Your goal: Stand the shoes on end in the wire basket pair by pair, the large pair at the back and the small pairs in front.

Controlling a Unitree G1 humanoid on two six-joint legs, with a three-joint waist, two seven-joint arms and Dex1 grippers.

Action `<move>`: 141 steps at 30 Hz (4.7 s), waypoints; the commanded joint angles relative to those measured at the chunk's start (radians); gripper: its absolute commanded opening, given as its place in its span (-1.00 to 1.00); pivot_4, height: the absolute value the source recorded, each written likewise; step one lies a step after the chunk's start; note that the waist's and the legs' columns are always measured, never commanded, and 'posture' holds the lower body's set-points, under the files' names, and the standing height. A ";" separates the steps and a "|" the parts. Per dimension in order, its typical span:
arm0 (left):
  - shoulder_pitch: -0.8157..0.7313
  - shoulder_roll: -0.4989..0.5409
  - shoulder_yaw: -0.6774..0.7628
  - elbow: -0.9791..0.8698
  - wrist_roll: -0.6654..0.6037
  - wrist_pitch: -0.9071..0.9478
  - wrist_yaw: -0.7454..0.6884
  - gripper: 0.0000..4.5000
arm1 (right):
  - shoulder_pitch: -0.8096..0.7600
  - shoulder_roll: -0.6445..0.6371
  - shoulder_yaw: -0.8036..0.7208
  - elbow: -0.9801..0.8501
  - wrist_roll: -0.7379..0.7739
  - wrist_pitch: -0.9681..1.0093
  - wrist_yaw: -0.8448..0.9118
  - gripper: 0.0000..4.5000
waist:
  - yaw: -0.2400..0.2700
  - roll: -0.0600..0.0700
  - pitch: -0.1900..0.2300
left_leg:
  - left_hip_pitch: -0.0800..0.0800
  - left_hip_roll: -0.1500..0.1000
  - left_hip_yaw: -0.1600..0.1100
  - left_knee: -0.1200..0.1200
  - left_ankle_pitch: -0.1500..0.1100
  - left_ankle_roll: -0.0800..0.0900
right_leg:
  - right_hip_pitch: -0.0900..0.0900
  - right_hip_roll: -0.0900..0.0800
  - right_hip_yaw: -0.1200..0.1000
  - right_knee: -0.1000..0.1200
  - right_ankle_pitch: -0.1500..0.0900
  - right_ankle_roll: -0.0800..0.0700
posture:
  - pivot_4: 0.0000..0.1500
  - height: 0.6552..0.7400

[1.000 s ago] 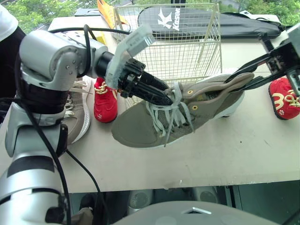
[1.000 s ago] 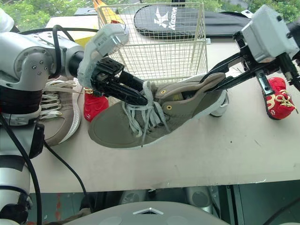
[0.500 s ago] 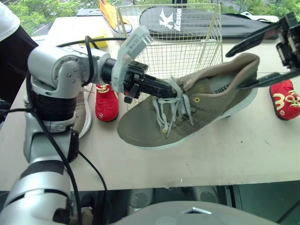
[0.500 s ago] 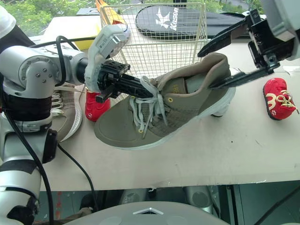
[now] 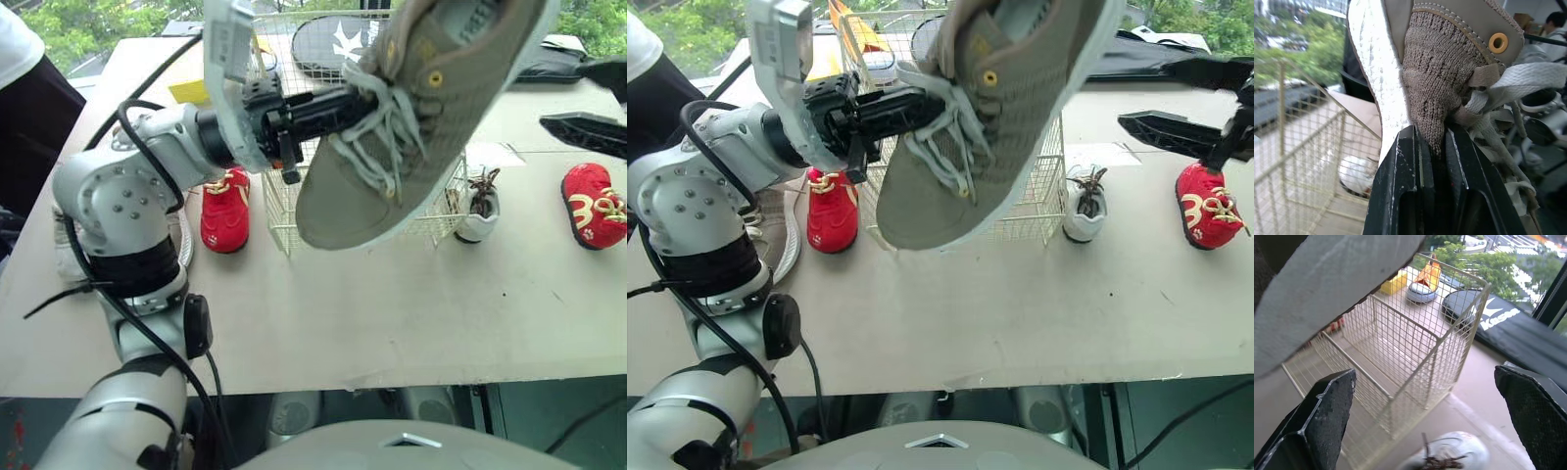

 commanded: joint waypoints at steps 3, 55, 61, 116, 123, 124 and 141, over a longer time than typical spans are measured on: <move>0.027 -0.045 -0.063 -0.018 0.127 -0.245 0.032 -0.96 | 0.029 0.108 -0.051 -0.132 0.407 0.044 -0.357 1.00 | 0.003 0.000 0.000 | -0.001 0.000 -0.002 0.000 -0.001 0.001 | 0.000 0.000 -0.002 -0.001 0.000 0.000 | 1.00 1.00; 0.666 0.196 0.231 -0.534 -0.251 -0.303 0.339 1.00 | -0.634 0.354 0.467 0.729 -0.614 -1.029 0.147 -0.63 | -0.001 -0.001 0.000 | -0.001 0.000 -0.003 -0.002 -0.001 0.001 | -0.001 -0.001 -0.002 -0.003 0.001 0.001 | 1.00 1.00; 0.686 0.203 0.206 -0.537 -0.223 -0.349 0.360 1.00 | -0.654 0.398 0.458 0.811 -0.678 -1.108 0.211 -0.63 | 0.001 -0.001 0.000 | -0.001 0.000 -0.001 -0.002 -0.001 0.001 | 0.000 -0.001 -0.001 -0.003 0.001 0.001 | 1.00 1.00; 0.916 0.430 0.555 -0.092 -0.228 -0.243 0.317 1.00 | 0.109 0.185 0.172 -0.276 -0.202 -0.375 0.283 0.98 | -0.013 -0.001 0.000 | 0.004 0.000 -0.010 -0.006 -0.001 0.002 | 0.002 0.002 -0.003 -0.003 0.000 0.000 | 1.00 1.00; 1.022 0.584 0.603 0.190 -0.094 -0.172 0.137 1.00 | 0.074 0.264 0.386 -0.337 -0.308 -0.485 0.269 0.98 | -0.013 -0.005 0.000 | 0.004 0.000 -0.008 -0.006 -0.001 0.001 | 0.002 0.000 -0.006 -0.003 0.000 0.000 | 1.00 1.00; 1.030 0.594 0.599 0.211 -0.076 -0.175 0.116 1.00 | 0.068 0.273 0.399 -0.340 -0.308 -0.493 0.269 0.98 | -0.015 -0.005 0.000 | 0.004 0.000 -0.008 -0.007 -0.001 0.001 | 0.002 0.001 -0.006 -0.004 0.000 0.000 | 1.00 1.00; 0.693 0.656 0.275 0.693 0.222 -0.240 -0.096 1.00 | 0.056 0.271 0.422 -0.350 -0.303 -0.518 0.238 0.98 | 0.006 -0.008 -0.001 | 0.002 -0.001 -0.008 -0.013 -0.001 0.001 | 0.000 -0.001 -0.008 -0.007 0.000 -0.001 | 1.00 1.00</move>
